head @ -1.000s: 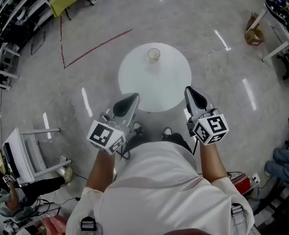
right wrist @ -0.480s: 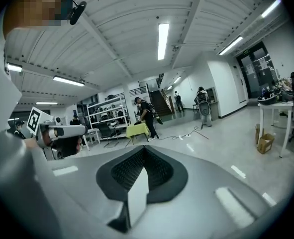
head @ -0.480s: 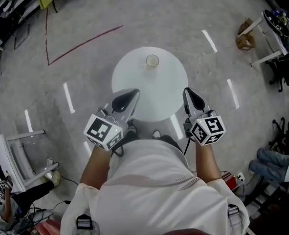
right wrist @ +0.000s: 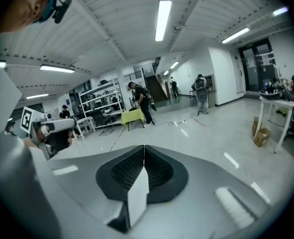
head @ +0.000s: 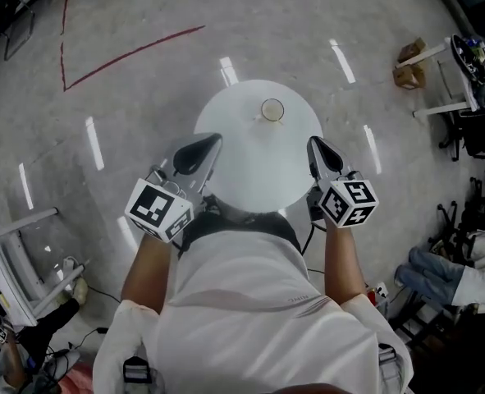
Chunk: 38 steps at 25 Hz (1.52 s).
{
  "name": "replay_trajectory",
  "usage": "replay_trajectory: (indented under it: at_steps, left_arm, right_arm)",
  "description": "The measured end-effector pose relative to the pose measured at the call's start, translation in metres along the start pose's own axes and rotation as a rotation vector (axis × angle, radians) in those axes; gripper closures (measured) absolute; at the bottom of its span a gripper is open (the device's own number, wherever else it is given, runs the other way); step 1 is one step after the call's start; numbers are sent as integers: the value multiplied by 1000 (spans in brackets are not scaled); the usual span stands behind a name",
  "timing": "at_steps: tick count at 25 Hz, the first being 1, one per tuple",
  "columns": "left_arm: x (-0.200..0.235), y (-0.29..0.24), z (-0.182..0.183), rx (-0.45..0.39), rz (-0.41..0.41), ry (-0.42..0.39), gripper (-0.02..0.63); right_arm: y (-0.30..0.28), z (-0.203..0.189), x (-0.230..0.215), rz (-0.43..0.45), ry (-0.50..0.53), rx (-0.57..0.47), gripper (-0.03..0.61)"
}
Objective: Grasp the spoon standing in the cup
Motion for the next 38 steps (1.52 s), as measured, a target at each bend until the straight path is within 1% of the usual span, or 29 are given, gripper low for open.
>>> replay_trajectory:
  at_steps: [1, 3, 4, 6, 9, 13, 15, 18, 22, 26, 28, 30, 32, 36, 38]
  left_arm:
    - [3, -4, -2, 3, 7, 5, 611]
    - [9, -12, -8, 14, 21, 19, 611]
    - [11, -16, -11, 19, 25, 30, 611]
    - [10, -24, -16, 22, 17, 49, 611]
    - [7, -33, -24, 28, 4, 60, 611]
    - [12, -40, -34, 45, 47, 72, 611]
    - [16, -42, -36, 55, 54, 77, 611]
    - [24, -38, -40, 68, 62, 83, 611]
    - [35, -32, -45, 68, 81, 96, 611]
    - [39, -30, -43, 71, 86, 94, 611]
    - [39, -29, -44, 75, 92, 93, 611]
    - [39, -27, -45, 75, 95, 92, 611]
    - [40, -26, -45, 74, 93, 93, 611]
    - [39, -28, -43, 70, 81, 91, 611]
    - [37, -30, -42, 67, 71, 87, 611]
  right_arm:
    - [-12, -7, -9, -16, -35, 40, 565]
    - [-39, -24, -27, -51, -101, 122, 476]
    - [-51, -32, -36, -69, -129, 157, 465]
    - [-73, -48, -54, -91, -191, 208, 455]
    - [-102, -72, -77, -101, -304, 247, 448]
    - [-136, -100, -96, -125, -391, 304, 443]
    - [-150, -109, -101, -127, -417, 335, 442]
    - [-167, -122, -99, -130, -416, 375, 442]
    - [-183, -139, -99, -157, -422, 409, 443]
    - [-191, -145, -99, -170, -435, 421, 446]
    - [-192, -146, -99, -174, -423, 425, 481]
    - [-192, -147, -98, -182, -405, 431, 543]
    - [-190, -145, -96, -190, -390, 423, 569]
    - [-184, -136, -94, -191, -354, 399, 569]
    - [-178, -128, -92, -189, -321, 380, 569]
Point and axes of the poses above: the fingertips, and each gripper's own axes: y backward along the fingers, x to its left, z out of its top, the point moved 8 cm from there along y, backward along the fingers, and after that the axes turned 7 degrees about -x, right-handed, at the moved point
